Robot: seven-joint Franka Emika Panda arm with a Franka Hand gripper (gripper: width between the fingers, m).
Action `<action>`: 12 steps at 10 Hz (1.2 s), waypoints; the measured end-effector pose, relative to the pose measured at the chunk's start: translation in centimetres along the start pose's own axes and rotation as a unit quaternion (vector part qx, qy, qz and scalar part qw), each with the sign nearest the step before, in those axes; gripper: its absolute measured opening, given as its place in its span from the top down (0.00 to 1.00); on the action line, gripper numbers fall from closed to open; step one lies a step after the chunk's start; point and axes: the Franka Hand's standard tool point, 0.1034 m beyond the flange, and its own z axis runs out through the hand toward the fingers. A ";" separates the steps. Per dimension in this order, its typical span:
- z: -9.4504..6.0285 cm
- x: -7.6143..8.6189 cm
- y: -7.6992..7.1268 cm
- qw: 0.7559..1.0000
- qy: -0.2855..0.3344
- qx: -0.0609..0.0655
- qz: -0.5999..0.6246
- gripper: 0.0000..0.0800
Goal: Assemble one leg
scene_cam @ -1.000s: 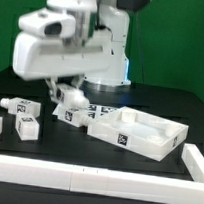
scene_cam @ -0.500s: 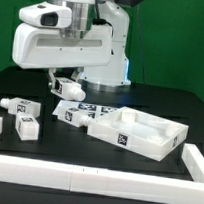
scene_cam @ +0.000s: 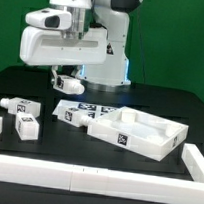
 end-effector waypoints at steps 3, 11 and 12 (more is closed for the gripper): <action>0.1 0.0 -0.2 1.000 -0.001 0.001 -0.003 0.64; 2.1 1.6 -2.1 0.997 0.026 -0.047 -0.049 0.64; 3.1 0.3 -1.2 0.997 0.025 -0.057 -0.051 0.64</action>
Offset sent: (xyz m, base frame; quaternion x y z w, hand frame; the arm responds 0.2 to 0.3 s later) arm -0.0322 0.0466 -0.0128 0.0255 0.0816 -0.1125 0.9900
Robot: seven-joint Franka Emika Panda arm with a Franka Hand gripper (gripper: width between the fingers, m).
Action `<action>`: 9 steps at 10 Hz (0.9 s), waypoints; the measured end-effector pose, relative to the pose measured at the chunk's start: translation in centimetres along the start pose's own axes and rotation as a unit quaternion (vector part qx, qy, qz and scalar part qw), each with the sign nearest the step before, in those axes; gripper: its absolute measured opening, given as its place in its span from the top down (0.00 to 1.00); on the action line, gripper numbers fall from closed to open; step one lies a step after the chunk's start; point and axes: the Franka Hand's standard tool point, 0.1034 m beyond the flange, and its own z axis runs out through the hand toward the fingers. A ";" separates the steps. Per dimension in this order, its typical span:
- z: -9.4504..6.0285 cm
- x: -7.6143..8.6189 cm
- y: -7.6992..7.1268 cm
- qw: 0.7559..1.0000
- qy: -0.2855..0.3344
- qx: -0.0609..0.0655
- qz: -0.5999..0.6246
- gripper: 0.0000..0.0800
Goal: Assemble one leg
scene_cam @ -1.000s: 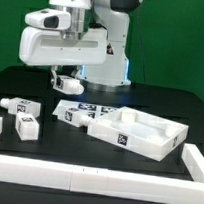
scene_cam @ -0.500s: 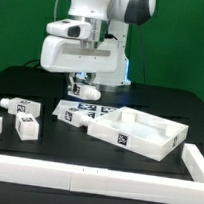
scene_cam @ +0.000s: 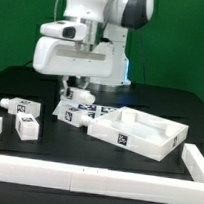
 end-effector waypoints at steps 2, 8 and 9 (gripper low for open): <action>0.0 -2.8 2.2 1.000 -0.009 0.001 0.010 0.64; 0.3 -7.3 5.0 0.998 -0.022 -0.006 0.053 0.64; 0.3 -7.3 5.0 0.998 -0.022 -0.006 0.053 0.64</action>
Offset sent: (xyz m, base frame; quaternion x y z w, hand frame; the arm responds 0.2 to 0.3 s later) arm -0.0315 -0.0494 -0.0128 0.0183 -0.0286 0.0062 0.9994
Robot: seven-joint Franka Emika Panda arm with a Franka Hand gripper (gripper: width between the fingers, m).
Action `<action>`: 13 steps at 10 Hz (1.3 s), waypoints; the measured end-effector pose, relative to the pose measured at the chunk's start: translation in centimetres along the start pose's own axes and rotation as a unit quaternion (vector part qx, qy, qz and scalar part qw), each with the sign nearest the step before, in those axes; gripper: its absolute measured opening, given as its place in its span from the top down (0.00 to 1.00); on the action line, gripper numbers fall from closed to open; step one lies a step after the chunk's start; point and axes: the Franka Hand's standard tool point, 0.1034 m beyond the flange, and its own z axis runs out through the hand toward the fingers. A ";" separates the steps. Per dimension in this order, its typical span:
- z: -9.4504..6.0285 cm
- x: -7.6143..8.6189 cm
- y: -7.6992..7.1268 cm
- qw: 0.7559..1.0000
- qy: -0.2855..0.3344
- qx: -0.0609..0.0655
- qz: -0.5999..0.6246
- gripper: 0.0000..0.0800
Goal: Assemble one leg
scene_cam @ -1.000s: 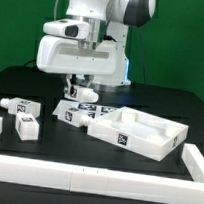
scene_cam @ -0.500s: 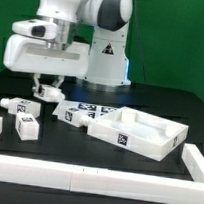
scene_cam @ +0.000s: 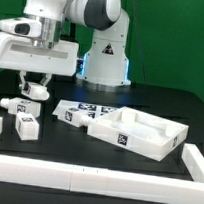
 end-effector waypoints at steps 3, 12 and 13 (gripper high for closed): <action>-0.4 1.0 -1.0 1.000 0.005 0.000 -0.031 0.64; 2.7 1.0 -2.3 1.000 -0.005 0.012 0.003 0.64; 2.7 1.1 -2.3 1.000 -0.003 0.009 0.002 0.64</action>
Offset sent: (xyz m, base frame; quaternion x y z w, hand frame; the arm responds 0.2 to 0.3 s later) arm -0.0007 0.0029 0.0004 0.0190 0.0148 -0.0215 0.9995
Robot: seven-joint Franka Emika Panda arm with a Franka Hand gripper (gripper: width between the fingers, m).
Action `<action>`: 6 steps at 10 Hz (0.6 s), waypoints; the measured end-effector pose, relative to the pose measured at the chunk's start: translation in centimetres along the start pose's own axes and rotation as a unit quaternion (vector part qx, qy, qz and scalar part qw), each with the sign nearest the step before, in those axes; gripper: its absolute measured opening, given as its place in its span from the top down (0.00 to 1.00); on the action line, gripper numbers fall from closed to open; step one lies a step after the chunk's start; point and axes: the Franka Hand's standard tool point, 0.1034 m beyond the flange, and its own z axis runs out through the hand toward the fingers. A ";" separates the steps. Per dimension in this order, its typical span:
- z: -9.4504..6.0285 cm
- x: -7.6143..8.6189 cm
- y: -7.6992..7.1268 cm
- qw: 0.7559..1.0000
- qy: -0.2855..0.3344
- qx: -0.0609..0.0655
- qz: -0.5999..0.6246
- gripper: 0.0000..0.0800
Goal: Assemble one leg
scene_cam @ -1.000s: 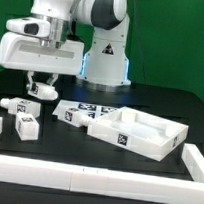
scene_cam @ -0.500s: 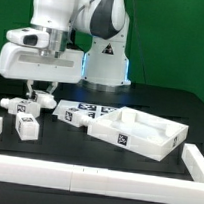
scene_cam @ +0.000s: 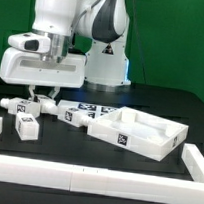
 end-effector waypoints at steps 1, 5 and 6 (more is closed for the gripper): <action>0.0 -0.2 0.1 1.000 0.000 0.000 0.003 0.64; 0.0 -0.2 0.2 1.000 0.000 0.000 0.003 0.33; 0.0 -0.1 0.2 1.000 0.000 0.000 0.003 0.21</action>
Offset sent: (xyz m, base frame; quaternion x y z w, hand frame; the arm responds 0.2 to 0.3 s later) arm 0.0000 0.0000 0.0000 0.0000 0.0000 0.0000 1.0000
